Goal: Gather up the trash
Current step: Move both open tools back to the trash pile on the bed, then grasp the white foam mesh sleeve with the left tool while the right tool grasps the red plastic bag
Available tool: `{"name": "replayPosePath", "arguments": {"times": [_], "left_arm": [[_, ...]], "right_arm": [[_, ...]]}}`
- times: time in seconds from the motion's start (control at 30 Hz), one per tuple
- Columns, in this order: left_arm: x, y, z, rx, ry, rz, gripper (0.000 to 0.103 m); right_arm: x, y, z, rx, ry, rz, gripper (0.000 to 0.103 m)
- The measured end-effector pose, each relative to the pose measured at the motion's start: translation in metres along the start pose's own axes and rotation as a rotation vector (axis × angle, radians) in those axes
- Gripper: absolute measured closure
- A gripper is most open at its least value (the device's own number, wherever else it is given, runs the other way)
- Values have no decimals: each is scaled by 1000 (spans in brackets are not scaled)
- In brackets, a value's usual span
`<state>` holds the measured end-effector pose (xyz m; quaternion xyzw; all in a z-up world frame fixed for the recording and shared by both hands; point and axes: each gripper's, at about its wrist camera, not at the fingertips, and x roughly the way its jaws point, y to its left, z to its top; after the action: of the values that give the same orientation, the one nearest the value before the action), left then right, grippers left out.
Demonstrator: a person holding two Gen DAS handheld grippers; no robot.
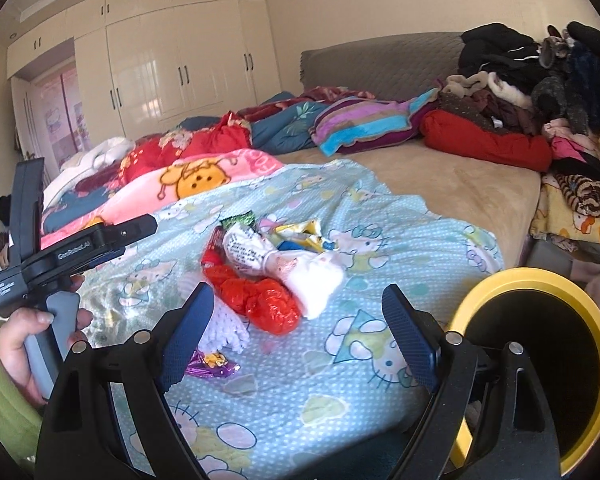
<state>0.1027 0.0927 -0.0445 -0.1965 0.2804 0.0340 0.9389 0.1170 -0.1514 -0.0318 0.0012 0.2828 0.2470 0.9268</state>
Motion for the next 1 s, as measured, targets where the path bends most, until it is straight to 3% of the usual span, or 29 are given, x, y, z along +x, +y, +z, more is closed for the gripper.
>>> {"name": "replayPosePath", "arguments": {"times": [0.37, 0.6, 0.77, 0.9, 1.0], "left_arm": [[26, 47, -18, -145, 116, 12, 11], [47, 45, -25, -186, 196, -19, 22], [62, 43, -30, -223, 246, -51, 28], [70, 39, -33, -238, 275, -71, 34], [78, 39, -38, -264, 302, -92, 39]], "right_arm": [[43, 13, -6, -24, 85, 7, 23], [76, 9, -10, 2, 150, 11, 30], [93, 4, -13, 54, 191, 42, 46], [97, 7, -19, 47, 212, 73, 73], [97, 9, -20, 40, 217, 86, 79]]}}
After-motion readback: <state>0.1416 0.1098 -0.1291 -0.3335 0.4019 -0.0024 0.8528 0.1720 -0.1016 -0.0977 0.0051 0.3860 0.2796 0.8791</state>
